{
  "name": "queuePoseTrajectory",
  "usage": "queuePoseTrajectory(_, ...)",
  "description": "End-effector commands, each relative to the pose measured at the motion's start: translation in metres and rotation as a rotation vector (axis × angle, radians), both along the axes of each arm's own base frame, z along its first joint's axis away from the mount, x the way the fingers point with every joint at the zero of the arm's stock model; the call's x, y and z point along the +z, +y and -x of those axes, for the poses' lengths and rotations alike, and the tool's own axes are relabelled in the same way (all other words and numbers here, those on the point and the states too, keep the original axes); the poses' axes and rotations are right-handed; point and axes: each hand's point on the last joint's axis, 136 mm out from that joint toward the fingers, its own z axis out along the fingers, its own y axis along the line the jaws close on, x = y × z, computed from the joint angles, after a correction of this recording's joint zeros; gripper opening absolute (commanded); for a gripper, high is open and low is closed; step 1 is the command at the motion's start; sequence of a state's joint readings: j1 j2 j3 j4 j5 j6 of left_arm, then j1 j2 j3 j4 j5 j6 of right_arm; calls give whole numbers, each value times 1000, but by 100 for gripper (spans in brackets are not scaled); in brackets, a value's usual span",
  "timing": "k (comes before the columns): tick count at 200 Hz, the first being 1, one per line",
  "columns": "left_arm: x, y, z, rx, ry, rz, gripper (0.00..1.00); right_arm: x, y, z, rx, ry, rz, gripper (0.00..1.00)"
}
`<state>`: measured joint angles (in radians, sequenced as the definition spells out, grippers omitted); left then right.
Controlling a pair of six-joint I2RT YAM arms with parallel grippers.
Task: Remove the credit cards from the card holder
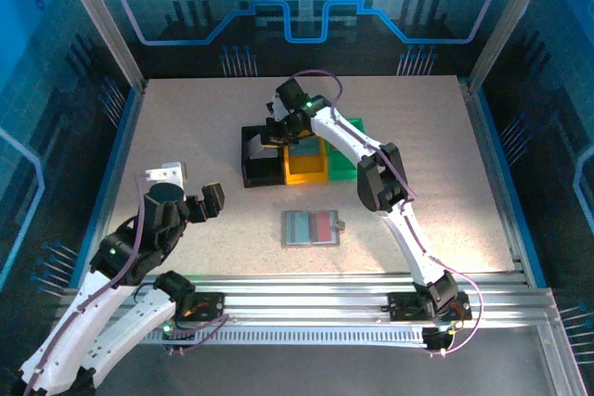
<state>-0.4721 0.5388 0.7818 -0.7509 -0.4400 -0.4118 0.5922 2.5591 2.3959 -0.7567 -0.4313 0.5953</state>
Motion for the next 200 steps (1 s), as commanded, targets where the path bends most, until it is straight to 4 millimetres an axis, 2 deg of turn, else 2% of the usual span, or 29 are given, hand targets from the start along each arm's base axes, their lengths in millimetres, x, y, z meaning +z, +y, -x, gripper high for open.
queuePoseTrajectory(1,-2,-2,-3,-14,0,-7,99,-16,-17,-5,-28,47,42,12)
queuePoseTrajectory(70,-3,-2,-3,-13,3,-7,99,-12,-22,-7,-34,36,54,14)
queuePoseTrajectory(127,-3,-2,-3,-14,4,-8,99,-6,-26,-9,-40,16,65,20)
queuePoseTrajectory(200,-3,-2,-3,-16,4,-7,99,17,-31,-15,-47,-36,73,27)
